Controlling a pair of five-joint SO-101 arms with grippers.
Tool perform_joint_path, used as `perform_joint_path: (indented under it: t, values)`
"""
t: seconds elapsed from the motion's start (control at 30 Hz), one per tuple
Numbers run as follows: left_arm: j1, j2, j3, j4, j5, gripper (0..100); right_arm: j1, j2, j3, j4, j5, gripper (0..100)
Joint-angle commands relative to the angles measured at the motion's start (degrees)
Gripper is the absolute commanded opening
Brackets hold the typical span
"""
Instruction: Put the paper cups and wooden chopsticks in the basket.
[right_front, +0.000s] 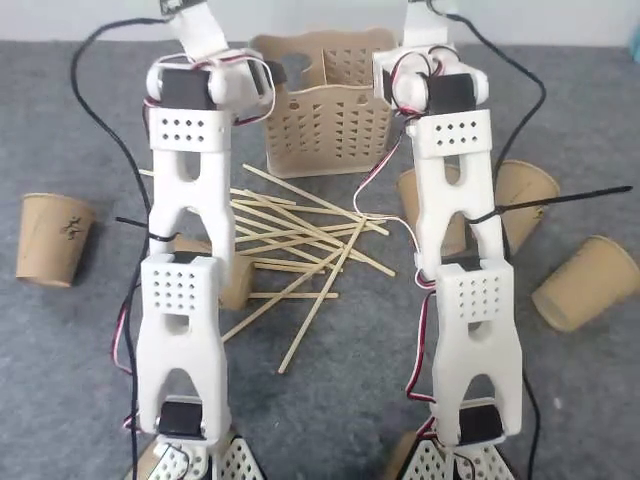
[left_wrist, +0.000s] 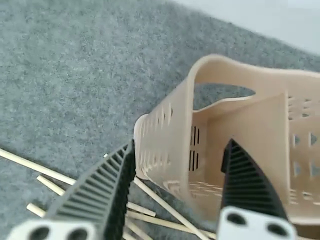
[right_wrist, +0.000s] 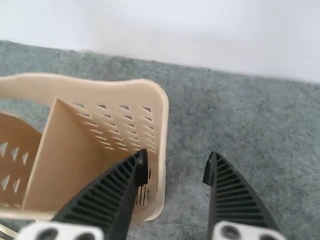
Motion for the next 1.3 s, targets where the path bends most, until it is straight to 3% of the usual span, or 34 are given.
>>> perform_joint_path:
  t: [0.0, 0.17, 0.27, 0.37, 0.87, 1.27]
  values:
    - [0.44, -0.62, -2.59, -0.88, 0.0, 26, -0.75, -0.31, -0.97, -1.01, -0.7, 17.9]
    - [0.35, -0.53, -2.51, -0.79, -0.53, 21, -0.31, 0.75, -1.05, -0.92, -0.26, 0.2]
    - [0.35, -0.44, -2.51, -0.97, -0.97, 9, -0.22, 0.84, -0.97, 1.36, -0.44, 0.9]
    - [0.62, -0.44, -2.51, -1.32, -6.07, 1, -0.66, 0.22, -1.14, 4.79, -0.62, 0.8]
    - [0.79, -1.14, -2.86, -0.88, -7.12, 1, -5.76, -10.07, -4.48, 20.79, -6.42, 0.7]
    - [0.88, -1.14, -16.31, 6.86, -7.12, 2, -1.98, -12.44, -4.31, 19.3, -8.09, 0.7]
